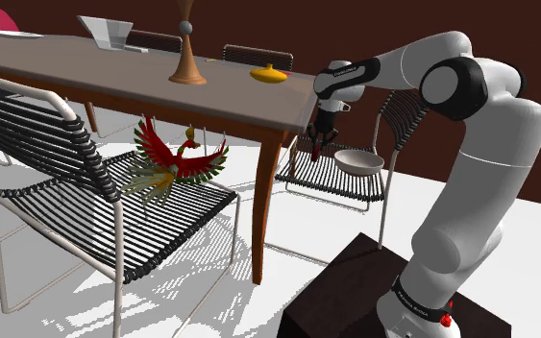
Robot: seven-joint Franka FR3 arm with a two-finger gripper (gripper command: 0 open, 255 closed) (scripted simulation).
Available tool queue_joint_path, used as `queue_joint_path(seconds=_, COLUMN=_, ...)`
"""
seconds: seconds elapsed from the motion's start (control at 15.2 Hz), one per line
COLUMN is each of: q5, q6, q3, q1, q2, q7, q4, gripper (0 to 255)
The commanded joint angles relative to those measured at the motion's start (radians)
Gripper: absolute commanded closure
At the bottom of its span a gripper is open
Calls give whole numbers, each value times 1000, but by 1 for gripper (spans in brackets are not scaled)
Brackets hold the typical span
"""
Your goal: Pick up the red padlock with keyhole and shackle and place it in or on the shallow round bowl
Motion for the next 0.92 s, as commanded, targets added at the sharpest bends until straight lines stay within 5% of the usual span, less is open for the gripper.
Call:
queue_joint_path(seconds=0.0, q5=0, q6=0, q3=0, q1=0, q2=0, q7=0, q4=-1, gripper=255)
queue_joint_path(seconds=0.86, q5=-8, q6=-141, q3=-1, q1=0, q2=-25, q7=10, q4=115, gripper=255)
